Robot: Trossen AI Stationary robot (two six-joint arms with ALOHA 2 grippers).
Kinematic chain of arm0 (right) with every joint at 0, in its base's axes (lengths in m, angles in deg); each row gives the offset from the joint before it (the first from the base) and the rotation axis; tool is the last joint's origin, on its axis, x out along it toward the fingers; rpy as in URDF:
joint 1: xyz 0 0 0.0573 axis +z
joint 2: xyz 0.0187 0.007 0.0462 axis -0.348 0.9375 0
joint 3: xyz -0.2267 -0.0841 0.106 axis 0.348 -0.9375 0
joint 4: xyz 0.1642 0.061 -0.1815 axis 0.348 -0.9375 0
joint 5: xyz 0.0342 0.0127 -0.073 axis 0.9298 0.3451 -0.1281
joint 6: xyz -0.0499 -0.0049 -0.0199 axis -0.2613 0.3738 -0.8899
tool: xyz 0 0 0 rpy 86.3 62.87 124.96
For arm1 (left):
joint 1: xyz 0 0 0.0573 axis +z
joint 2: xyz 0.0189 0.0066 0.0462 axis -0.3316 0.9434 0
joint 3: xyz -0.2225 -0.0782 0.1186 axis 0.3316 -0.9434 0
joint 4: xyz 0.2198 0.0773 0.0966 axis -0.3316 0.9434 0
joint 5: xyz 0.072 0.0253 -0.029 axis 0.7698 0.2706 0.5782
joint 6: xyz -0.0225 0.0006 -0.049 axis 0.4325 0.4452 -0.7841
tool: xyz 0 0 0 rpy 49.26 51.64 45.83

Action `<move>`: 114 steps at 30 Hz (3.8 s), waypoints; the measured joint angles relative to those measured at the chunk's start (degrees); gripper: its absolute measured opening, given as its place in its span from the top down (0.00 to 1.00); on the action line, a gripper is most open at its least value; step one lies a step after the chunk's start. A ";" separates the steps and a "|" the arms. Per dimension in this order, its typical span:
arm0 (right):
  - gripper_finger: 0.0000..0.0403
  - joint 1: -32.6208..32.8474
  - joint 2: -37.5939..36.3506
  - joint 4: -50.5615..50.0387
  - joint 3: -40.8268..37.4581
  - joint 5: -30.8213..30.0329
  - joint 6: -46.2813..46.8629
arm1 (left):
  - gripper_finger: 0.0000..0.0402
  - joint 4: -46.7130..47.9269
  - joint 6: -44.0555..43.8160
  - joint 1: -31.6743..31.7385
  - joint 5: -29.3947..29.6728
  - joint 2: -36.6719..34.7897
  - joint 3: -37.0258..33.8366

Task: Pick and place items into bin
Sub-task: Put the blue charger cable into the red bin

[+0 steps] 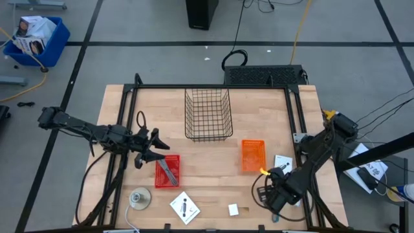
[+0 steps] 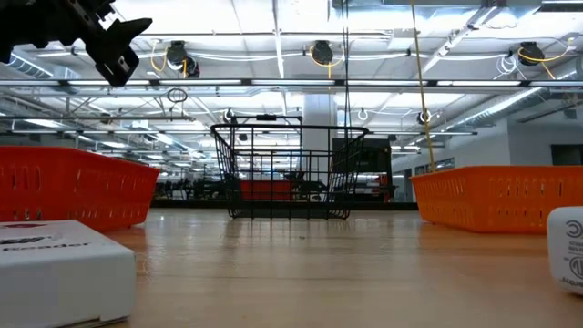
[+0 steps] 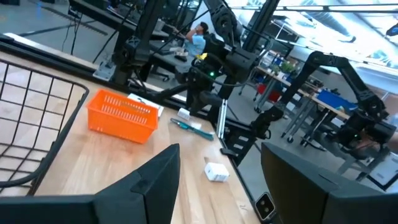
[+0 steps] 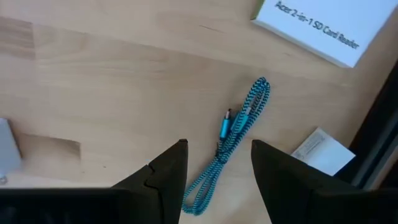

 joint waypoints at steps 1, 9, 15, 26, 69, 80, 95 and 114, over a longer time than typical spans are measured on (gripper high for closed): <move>0.58 0.35 0.11 -0.05 0.00 -0.17 0.62 | 0.43 0.00 -0.02 0.00 -0.01 0.00 0.00; 0.58 1.05 0.41 8.78 -8.85 0.03 1.76 | 0.43 0.07 -1.49 0.00 -0.60 0.00 0.00; 0.58 1.36 0.31 19.21 -15.37 2.34 2.51 | 0.43 0.07 -1.29 0.00 -0.84 -0.02 0.00; 0.62 2.26 0.23 19.75 -17.28 5.40 3.24 | 0.43 0.23 -1.25 0.00 -1.10 -0.02 0.00; 0.99 -9.57 -0.99 85.50 -17.29 -48.37 -69.16 | 0.43 -2.15 -4.56 0.00 -1.52 4.58 -0.04; 0.99 -21.21 -0.39 102.90 -17.29 -45.34 -101.67 | 0.43 -10.67 -5.12 0.00 1.47 12.95 -0.04; 0.99 -29.53 5.77 123.77 -17.25 -34.70 -108.88 | 0.43 -29.29 -4.04 -0.18 4.32 27.50 -0.02; 0.99 -31.71 14.47 117.85 -3.43 -34.46 -112.55 | 0.43 -32.30 -3.87 -1.66 3.88 44.20 7.65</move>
